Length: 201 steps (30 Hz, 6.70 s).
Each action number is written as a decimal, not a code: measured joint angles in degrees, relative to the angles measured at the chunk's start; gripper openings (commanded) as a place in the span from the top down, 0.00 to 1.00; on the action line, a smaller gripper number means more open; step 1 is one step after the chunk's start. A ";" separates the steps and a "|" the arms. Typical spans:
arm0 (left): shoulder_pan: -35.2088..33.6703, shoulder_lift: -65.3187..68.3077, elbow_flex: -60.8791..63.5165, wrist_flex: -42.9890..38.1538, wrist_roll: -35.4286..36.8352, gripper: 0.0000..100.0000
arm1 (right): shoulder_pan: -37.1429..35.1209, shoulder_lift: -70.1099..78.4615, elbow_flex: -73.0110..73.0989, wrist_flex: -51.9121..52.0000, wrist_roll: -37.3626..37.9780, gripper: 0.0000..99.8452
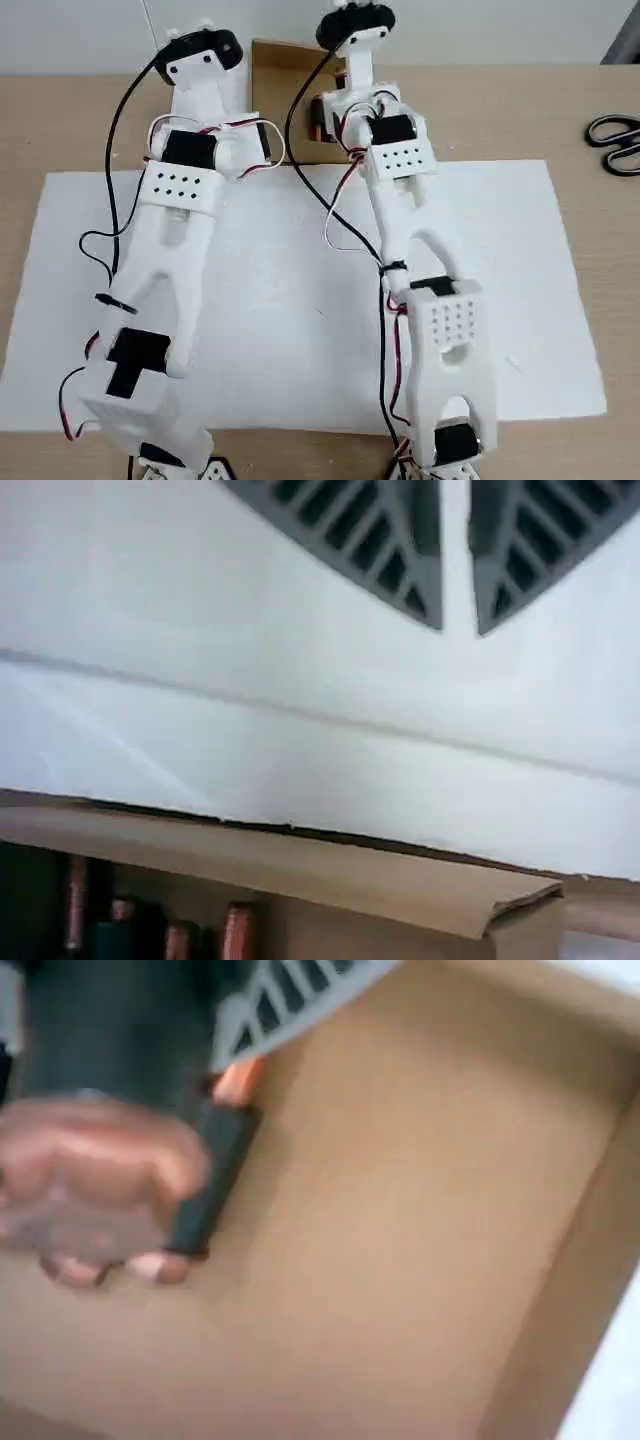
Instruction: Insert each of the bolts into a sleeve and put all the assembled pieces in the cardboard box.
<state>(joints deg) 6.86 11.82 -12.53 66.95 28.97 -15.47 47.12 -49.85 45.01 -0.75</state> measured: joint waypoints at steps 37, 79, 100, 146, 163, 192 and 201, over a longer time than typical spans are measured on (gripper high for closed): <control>3.25 -3.43 0.00 5.54 0.00 0.99 | -1.32 28.84 -26.99 -10.37 0.00 0.99; 4.75 -24.09 2.20 9.67 0.00 0.99 | -2.90 28.66 -43.43 9.23 0.00 0.97; -2.73 -40.88 15.74 9.67 0.00 0.99 | -1.49 11.60 -43.96 38.24 0.00 1.00; -10.20 -87.74 62.15 1.14 0.00 0.99 | 13.45 -67.87 6.68 54.24 3.34 0.99; -10.20 -100.31 72.18 1.14 0.00 0.99 | 13.36 -130.73 90.29 36.57 3.34 1.00; -8.44 -115.25 101.63 -6.95 -8.62 0.99 | 13.63 -150.42 135.74 17.32 3.34 1.00; -8.70 -115.25 108.22 -11.25 -8.62 0.99 | 13.63 -150.42 142.86 14.86 3.34 1.00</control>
<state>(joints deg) -1.85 -103.43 95.69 55.69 20.35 -1.85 -103.30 93.01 59.87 2.59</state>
